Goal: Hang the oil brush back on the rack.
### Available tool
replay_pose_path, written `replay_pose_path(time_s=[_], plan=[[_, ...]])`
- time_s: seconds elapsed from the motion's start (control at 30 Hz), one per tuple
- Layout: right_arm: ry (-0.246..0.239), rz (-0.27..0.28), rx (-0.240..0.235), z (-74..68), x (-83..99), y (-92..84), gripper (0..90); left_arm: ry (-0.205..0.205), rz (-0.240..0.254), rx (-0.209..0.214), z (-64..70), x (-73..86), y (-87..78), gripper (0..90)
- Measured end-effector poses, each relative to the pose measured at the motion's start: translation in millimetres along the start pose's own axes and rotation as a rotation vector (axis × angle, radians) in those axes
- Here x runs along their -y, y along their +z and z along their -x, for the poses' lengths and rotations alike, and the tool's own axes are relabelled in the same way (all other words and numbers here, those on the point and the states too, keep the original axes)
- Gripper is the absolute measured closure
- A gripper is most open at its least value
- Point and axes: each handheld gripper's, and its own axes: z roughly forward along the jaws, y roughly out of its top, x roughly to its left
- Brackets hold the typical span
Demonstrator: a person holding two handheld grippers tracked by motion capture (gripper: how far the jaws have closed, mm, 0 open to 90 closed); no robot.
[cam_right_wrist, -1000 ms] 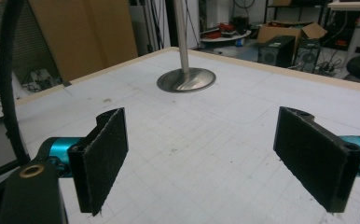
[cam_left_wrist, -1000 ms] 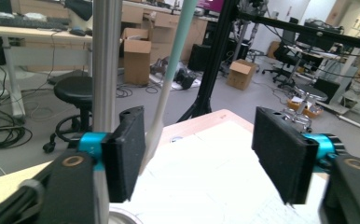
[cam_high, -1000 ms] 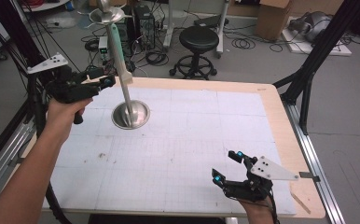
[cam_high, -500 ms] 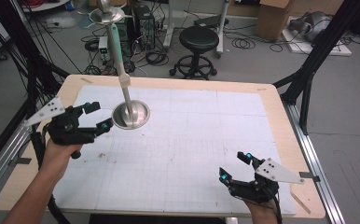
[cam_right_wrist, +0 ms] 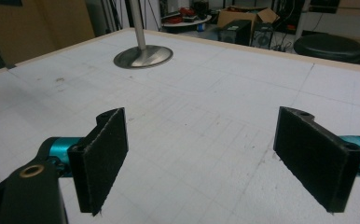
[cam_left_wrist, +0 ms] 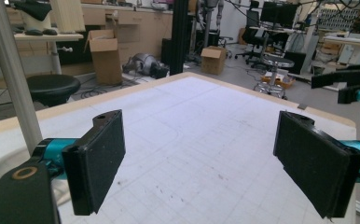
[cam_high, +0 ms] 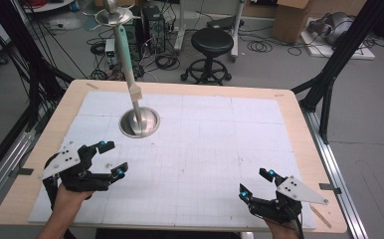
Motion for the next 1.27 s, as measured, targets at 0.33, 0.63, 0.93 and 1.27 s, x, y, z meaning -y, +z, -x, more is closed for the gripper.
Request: replay_pose_path(time_s=[0.33, 0.63, 0.93, 1.27], plan=[[0.000, 0.003, 0.010, -2.4, 0.3, 1.5, 16.6, -0.010, -0.007, -0.020, -2.5, 12.7, -6.4, 17.8], [0.001, 0.004, 0.005, -4.0, 0.1, 3.3, 16.5, -0.019, -0.016, -0.027, -2.5, 15.9, -8.3, 18.0], [0.005, 0.004, 0.005, -2.5, 0.7, 2.4, 16.6, -0.024, -0.026, -0.023, -1.8, 17.8, -6.9, 18.2], [0.009, 0.013, 0.010, -0.9, 0.6, 1.0, 16.6, -0.031, -0.031, -0.016, -1.0, 19.2, -5.1, 18.4]])
